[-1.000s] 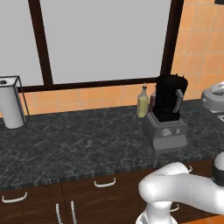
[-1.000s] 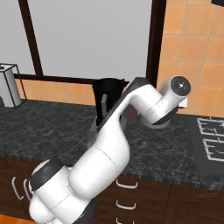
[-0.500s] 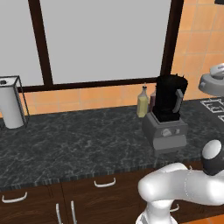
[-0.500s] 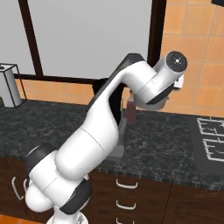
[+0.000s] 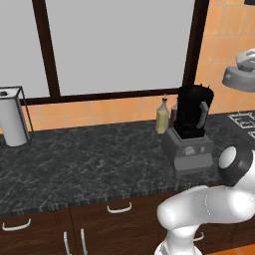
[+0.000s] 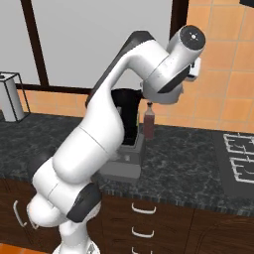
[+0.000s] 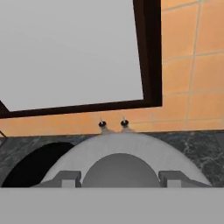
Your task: Close the lid blender by securely placing the lid on top.
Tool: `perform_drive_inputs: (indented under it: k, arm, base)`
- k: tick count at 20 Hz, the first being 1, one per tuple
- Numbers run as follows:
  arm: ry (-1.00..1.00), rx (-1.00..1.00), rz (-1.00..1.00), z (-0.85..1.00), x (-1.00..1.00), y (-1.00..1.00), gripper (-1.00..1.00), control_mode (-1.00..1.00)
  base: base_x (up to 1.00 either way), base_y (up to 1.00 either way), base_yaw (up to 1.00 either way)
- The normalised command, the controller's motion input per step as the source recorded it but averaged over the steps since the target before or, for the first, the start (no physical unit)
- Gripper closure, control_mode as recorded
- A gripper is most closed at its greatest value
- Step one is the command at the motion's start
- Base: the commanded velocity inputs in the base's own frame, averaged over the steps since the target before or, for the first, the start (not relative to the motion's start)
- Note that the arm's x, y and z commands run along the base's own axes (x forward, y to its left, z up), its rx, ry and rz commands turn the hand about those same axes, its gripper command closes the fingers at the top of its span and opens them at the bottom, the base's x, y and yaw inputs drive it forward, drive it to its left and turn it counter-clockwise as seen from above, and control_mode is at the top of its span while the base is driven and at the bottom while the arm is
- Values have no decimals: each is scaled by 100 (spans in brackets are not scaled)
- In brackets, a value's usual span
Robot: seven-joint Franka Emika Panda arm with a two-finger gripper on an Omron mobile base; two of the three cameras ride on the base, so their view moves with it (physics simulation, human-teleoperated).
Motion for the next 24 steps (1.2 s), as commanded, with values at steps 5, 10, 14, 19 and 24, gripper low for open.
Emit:
perform_drive_inputs:
  k: [5, 10, 14, 19, 24]
  arm:
    - [0, 3, 1, 17, 8, 39, 100, -100]
    - [0, 0, 2, 0, 13, 52, 100, -100]
    - [0, 0, 2, 0, 13, 53, 100, -100]
    - [0, 0, 0, 0, 26, 43, 100, -100]
    - [0, 0, 0, 0, 24, 43, 100, -100]
  base:
    - [0, 0, 0]
    - [0, 0, 0]
    - [0, 0, 0]
    - [0, 0, 0]
    - [0, 0, 0]
